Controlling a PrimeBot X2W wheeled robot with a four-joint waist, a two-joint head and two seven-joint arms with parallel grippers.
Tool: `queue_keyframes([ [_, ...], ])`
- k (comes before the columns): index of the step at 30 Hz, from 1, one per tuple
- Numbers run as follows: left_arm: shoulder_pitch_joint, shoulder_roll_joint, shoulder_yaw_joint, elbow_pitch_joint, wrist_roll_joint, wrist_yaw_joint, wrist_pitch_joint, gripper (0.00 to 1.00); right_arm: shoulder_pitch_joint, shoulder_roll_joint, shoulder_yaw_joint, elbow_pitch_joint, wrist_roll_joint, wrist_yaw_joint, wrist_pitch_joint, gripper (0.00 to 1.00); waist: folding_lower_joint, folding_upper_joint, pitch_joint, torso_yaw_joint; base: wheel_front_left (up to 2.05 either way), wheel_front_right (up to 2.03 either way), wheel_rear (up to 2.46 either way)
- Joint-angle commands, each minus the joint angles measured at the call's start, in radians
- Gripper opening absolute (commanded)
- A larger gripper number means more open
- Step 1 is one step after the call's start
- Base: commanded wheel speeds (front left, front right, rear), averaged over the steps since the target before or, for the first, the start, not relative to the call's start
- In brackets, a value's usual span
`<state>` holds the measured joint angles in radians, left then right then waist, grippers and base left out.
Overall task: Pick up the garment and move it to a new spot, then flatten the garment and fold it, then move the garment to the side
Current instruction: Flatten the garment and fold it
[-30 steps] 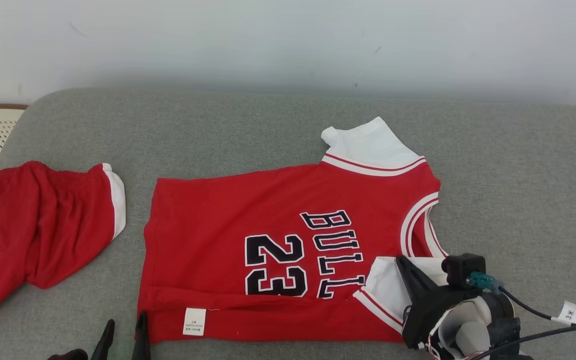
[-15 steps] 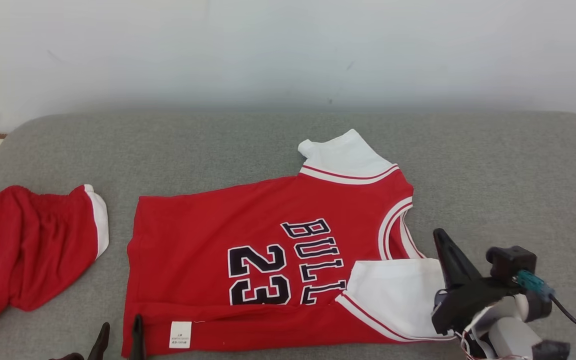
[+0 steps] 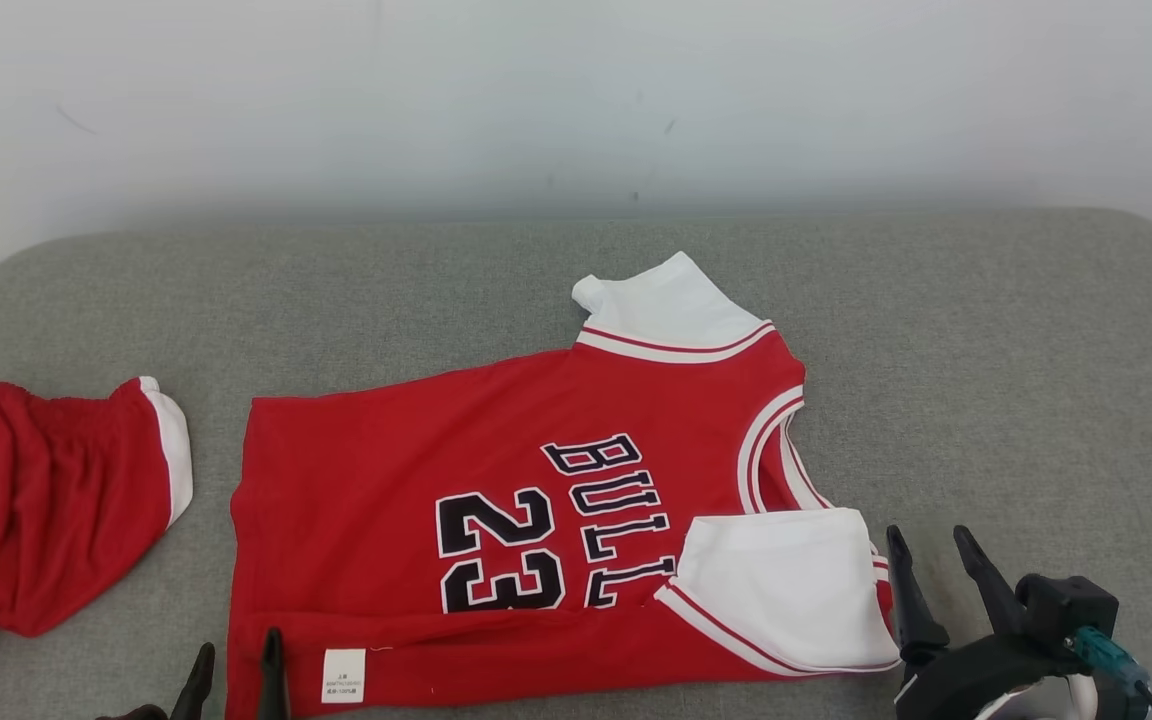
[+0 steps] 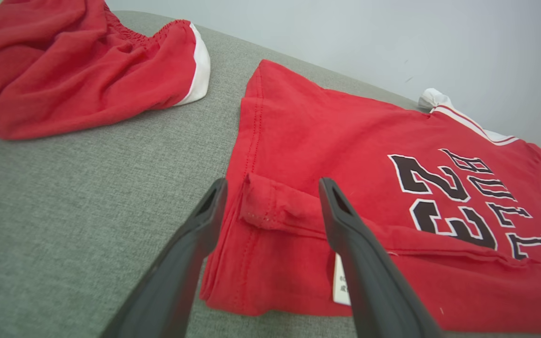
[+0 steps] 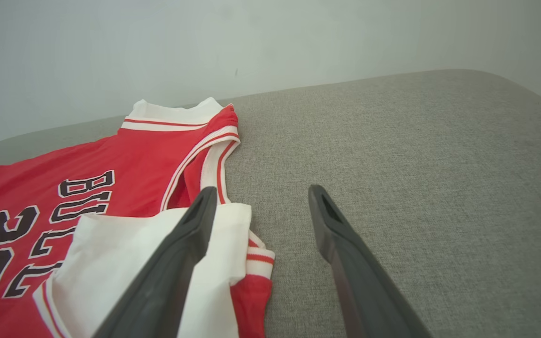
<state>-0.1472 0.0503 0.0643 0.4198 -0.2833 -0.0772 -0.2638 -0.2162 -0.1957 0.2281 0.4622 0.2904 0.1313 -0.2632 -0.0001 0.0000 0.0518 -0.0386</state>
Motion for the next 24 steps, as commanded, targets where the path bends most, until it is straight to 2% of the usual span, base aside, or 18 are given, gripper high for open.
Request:
queue_keyframes([
  [1, -0.002, 0.001, 0.002, -0.001, 0.004, 0.002, -0.001, 1.00, 0.022, 0.004, -0.008, -0.008, -0.008, -0.001, -0.001, 1.00, 0.0001, 0.0000, 0.004, 0.000, 0.00, 0.00, 0.00],
  [10, -0.003, 0.001, 0.006, 0.006, 0.010, 0.005, -0.001, 1.00, 0.065, 0.015, -0.002, -0.015, 0.002, -0.001, -0.001, 1.00, 0.0001, 0.0000, 0.012, 0.001, 0.00, 0.00, 0.00],
  [15, -0.019, 0.001, 0.010, 0.008, 0.016, 0.007, -0.001, 1.00, 0.039, 0.022, -0.001, -0.033, -0.002, -0.001, -0.001, 1.00, 0.0001, 0.0000, 0.025, 0.001, 0.00, 0.00, 0.00],
  [20, -0.093, 0.001, 0.012, 0.028, 0.068, -0.010, -0.001, 1.00, -0.023, 0.018, 0.002, -0.049, -0.012, -0.001, -0.001, 1.00, 0.0001, 0.0000, 0.070, 0.003, 0.00, 0.00, 0.00],
  [24, -0.202, 0.038, -0.001, 0.088, 0.109, -0.033, -0.001, 1.00, -0.099, 0.008, 0.017, -0.043, -0.015, -0.001, -0.001, 1.00, 0.0001, 0.0000, 0.113, 0.002, 0.00, 0.00, 0.00],
])
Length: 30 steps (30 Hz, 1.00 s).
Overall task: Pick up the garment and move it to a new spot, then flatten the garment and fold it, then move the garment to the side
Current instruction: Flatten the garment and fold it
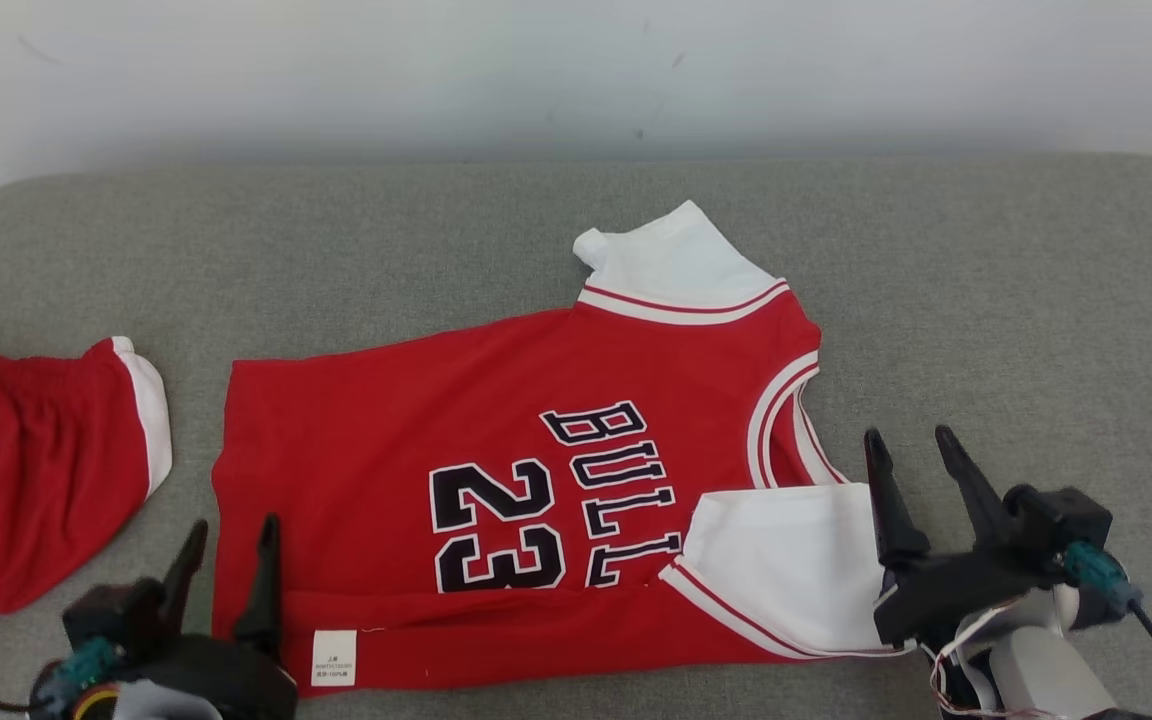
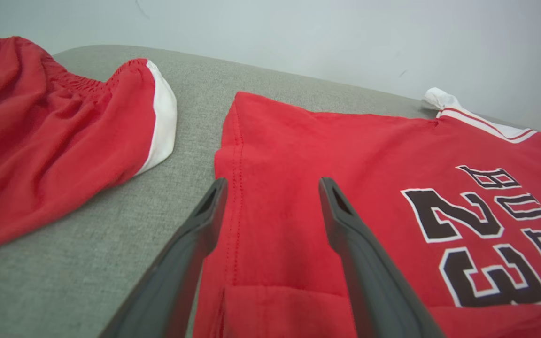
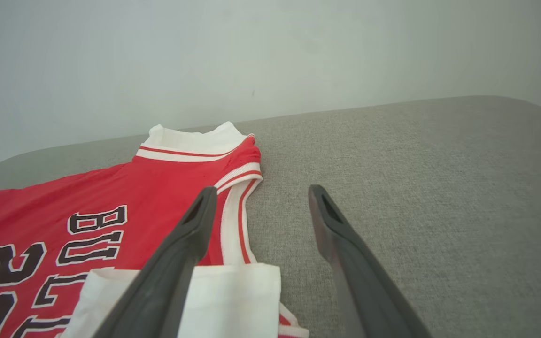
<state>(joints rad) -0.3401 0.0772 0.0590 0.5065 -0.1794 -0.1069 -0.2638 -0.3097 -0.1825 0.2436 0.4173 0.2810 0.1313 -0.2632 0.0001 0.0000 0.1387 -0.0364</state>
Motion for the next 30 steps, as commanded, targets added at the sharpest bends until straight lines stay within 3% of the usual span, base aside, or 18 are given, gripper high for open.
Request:
queue_keyframes([
  [1, -0.040, 0.025, 0.000, 0.021, 0.010, -0.006, -0.001, 1.00, -0.026, -0.006, 0.006, 0.002, -0.006, -0.001, -0.001, 1.00, -0.0001, 0.0000, 0.038, -0.001, 0.00, 0.00, 0.00],
  [7, -0.240, 0.111, -0.059, 0.178, 0.022, -0.020, 0.011, 1.00, -0.119, -0.011, 0.028, 0.009, 0.002, -0.001, -0.001, 1.00, -0.0001, 0.0000, 0.084, -0.008, 0.00, 0.00, 0.00],
  [14, -0.463, 0.201, -0.178, 0.301, -0.074, -0.023, 0.147, 1.00, -0.180, 0.003, 0.059, 0.001, 0.010, -0.001, -0.001, 1.00, -0.0001, 0.0000, 0.124, -0.023, 0.00, 0.00, 0.00],
  [22, -0.591, 0.296, -0.356, 0.323, -0.255, -0.023, 0.340, 1.00, -0.200, 0.023, 0.071, 0.002, 0.025, -0.001, -0.001, 1.00, -0.0001, 0.0000, 0.159, -0.054, 0.00, 0.00, 0.00],
  [30, -0.622, 0.362, -0.483, 0.296, -0.391, -0.024, 0.441, 1.00, -0.213, 0.030, 0.062, -0.004, 0.030, -0.001, -0.001, 1.00, -0.0001, 0.0000, 0.185, -0.081, 0.00, 0.00, 0.00],
])
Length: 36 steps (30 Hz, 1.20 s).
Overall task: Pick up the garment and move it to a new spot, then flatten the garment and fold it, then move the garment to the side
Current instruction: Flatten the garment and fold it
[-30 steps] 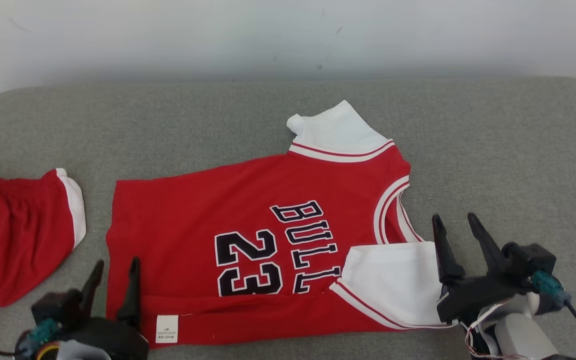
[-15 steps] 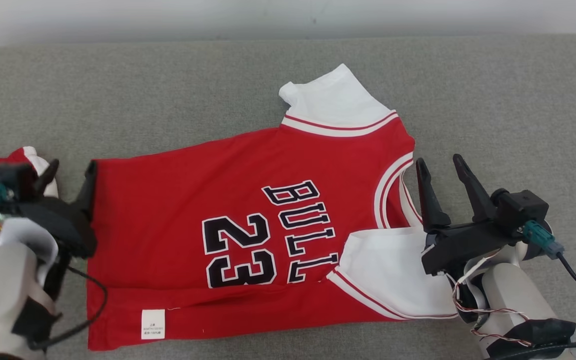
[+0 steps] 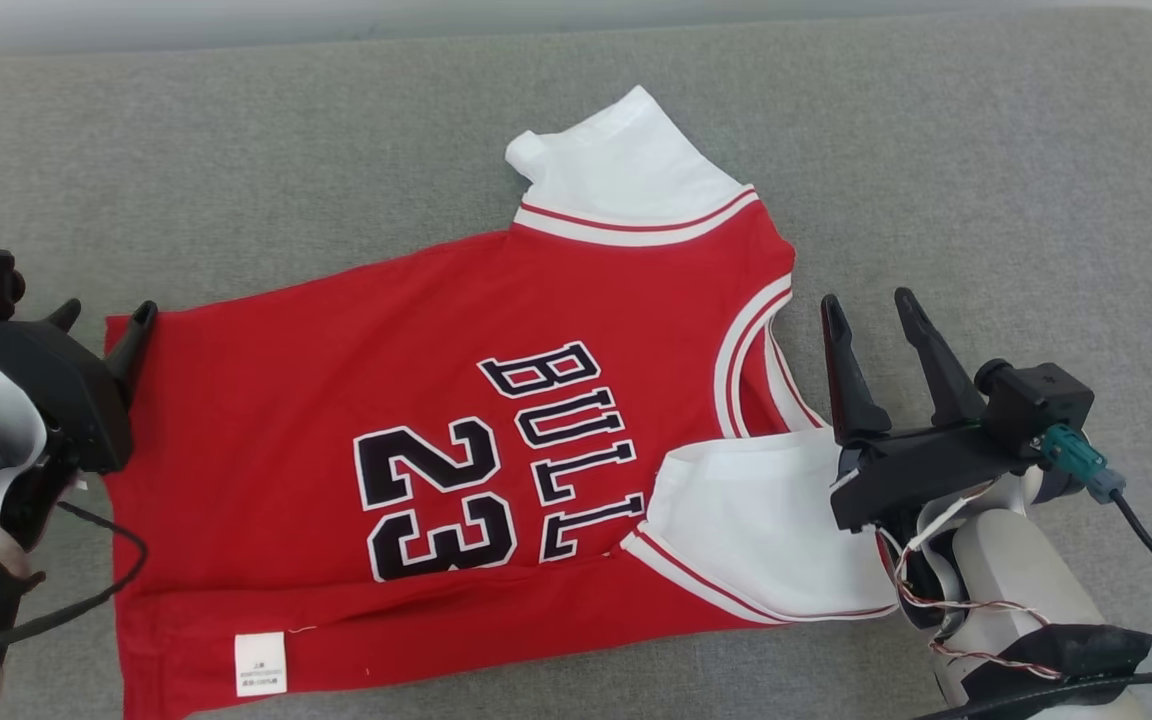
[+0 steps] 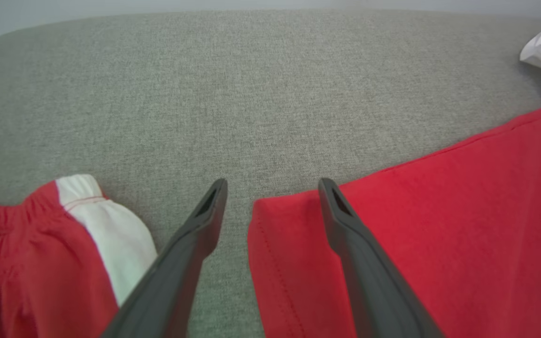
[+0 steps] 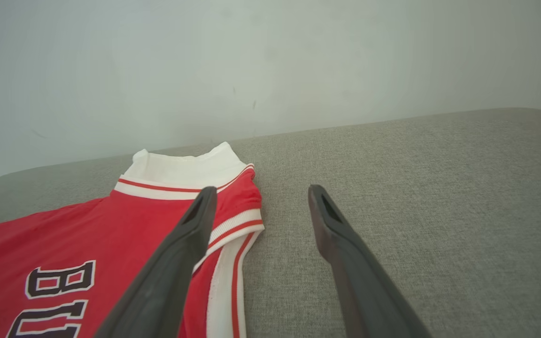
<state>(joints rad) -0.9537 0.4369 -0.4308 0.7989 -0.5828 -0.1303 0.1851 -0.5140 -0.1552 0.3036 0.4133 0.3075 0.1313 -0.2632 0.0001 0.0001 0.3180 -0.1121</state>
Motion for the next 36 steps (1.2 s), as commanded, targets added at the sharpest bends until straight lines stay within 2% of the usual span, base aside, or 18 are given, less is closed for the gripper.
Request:
queue_keyframes([
  [1, -0.007, 0.009, -0.005, -0.002, -0.014, 0.000, 0.005, 1.00, -0.008, 0.004, 0.000, -0.002, 0.003, -0.001, -0.001, 1.00, -0.0001, -0.0001, 0.009, -0.008, 0.00, 0.00, 0.00],
  [7, 0.019, 0.066, -0.086, -0.057, -0.144, 0.000, 0.064, 1.00, -0.004, 0.010, -0.012, -0.008, 0.002, -0.001, -0.001, 1.00, -0.0001, -0.0001, 0.022, -0.011, 0.00, 0.00, 0.00],
  [12, 0.037, 0.098, -0.129, -0.088, -0.225, 0.000, 0.070, 1.00, -0.006, 0.014, -0.016, -0.009, 0.001, -0.001, -0.001, 1.00, -0.0001, -0.0001, 0.027, -0.004, 0.00, 0.00, 0.00],
  [19, 0.037, 0.127, -0.192, -0.139, -0.312, 0.000, 0.043, 1.00, -0.018, 0.016, -0.010, -0.009, -0.005, -0.001, -0.001, 1.00, -0.0001, -0.0001, 0.032, 0.005, 0.00, 0.00, 0.00],
  [31, 0.020, 0.155, -0.285, -0.131, -0.410, 0.000, -0.028, 1.00, -0.031, 0.002, 0.004, -0.008, 0.012, -0.001, -0.001, 1.00, -0.0001, -0.0001, 0.039, -0.007, 0.00, 0.00, 0.00],
  [32, 0.017, 0.157, -0.289, -0.132, -0.412, 0.000, -0.038, 0.96, -0.031, 0.002, 0.003, -0.009, 0.012, -0.001, -0.001, 1.00, -0.0001, -0.0001, 0.040, -0.007, 0.00, 0.00, 0.00],
  [33, 0.014, 0.159, -0.295, -0.130, -0.414, 0.000, -0.049, 0.85, -0.031, 0.002, 0.001, -0.010, 0.012, -0.001, -0.001, 1.00, -0.0001, -0.0001, 0.041, -0.007, 0.00, 0.00, 0.00],
  [34, 0.013, 0.160, -0.304, -0.129, -0.419, 0.000, -0.058, 0.60, -0.031, 0.000, 0.000, -0.010, 0.013, -0.001, -0.001, 1.00, -0.0001, -0.0001, 0.041, -0.006, 0.00, 0.00, 0.00],
  [35, 0.014, 0.159, -0.312, -0.128, -0.423, 0.000, -0.067, 0.46, -0.031, -0.002, -0.001, -0.010, 0.013, -0.001, -0.001, 1.00, -0.0001, -0.0001, 0.041, -0.004, 0.00, 0.00, 0.00],
  [36, 0.016, 0.159, -0.320, -0.126, -0.428, 0.000, -0.073, 0.20, -0.032, -0.003, -0.002, -0.009, 0.013, -0.001, -0.001, 1.00, -0.0001, -0.0001, 0.041, -0.003, 0.00, 0.00, 0.00],
])
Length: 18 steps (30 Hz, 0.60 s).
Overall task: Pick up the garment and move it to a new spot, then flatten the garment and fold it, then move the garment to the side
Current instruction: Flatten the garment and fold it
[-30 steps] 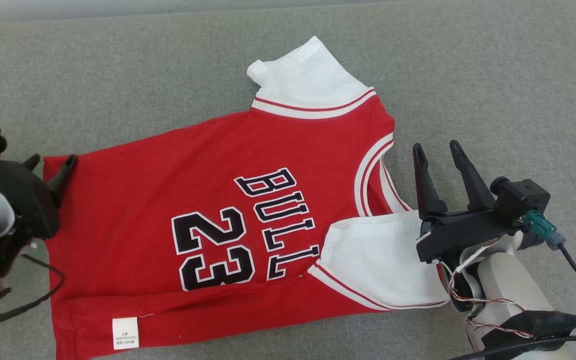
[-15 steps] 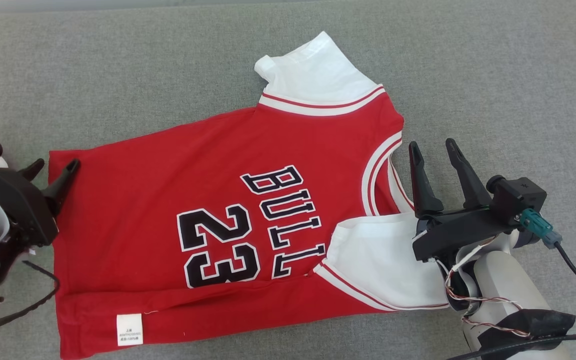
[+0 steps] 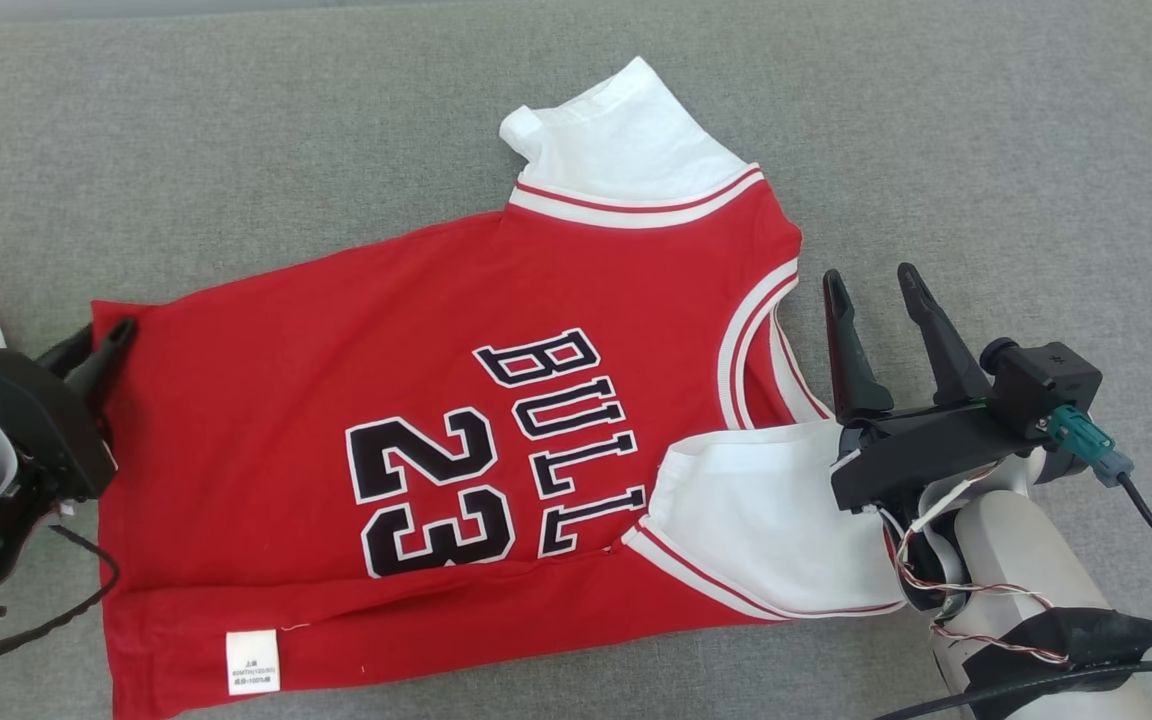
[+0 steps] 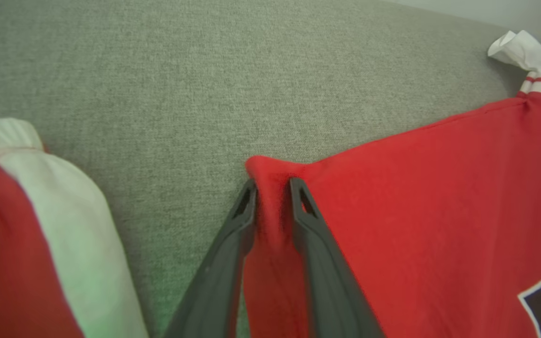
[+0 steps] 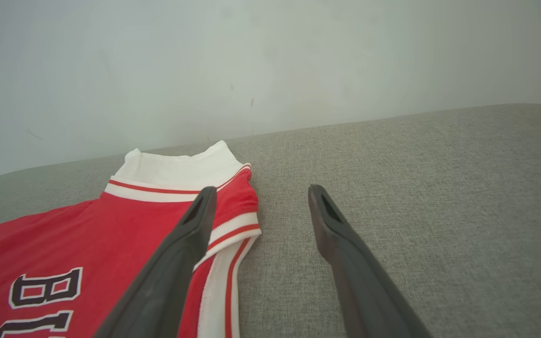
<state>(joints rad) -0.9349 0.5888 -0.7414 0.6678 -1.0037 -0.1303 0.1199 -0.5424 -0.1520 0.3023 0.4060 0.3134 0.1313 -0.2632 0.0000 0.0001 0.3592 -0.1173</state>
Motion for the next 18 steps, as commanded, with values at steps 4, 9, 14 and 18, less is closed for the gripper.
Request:
queue_keyframes([
  [4, -0.006, 0.010, -0.037, -0.003, -0.021, 0.000, -0.060, 0.00, -0.015, -0.015, -0.002, 0.004, 0.010, -0.001, -0.001, 1.00, 0.0000, -0.0001, 0.001, 0.012, 0.00, 0.00, 0.00],
  [9, -0.028, 0.011, -0.067, -0.017, -0.027, 0.000, -0.112, 0.00, -0.054, -0.030, 0.011, 0.017, 0.018, -0.001, -0.001, 1.00, 0.0000, -0.0001, 0.012, 0.030, 0.00, 0.00, 0.00],
  [14, -0.061, -0.012, -0.109, -0.037, -0.028, 0.000, -0.192, 0.00, -0.206, -0.079, 0.077, 0.124, 0.070, -0.001, 0.013, 1.00, 0.0000, -0.0001, 0.041, 0.078, 0.00, 0.00, 0.00],
  [18, -0.094, -0.039, -0.140, -0.041, -0.031, 0.000, -0.230, 0.00, -0.355, -0.130, 0.133, 0.216, 0.112, -0.001, 0.060, 1.00, 0.0000, -0.0001, 0.073, 0.128, 0.00, 0.00, 0.00],
])
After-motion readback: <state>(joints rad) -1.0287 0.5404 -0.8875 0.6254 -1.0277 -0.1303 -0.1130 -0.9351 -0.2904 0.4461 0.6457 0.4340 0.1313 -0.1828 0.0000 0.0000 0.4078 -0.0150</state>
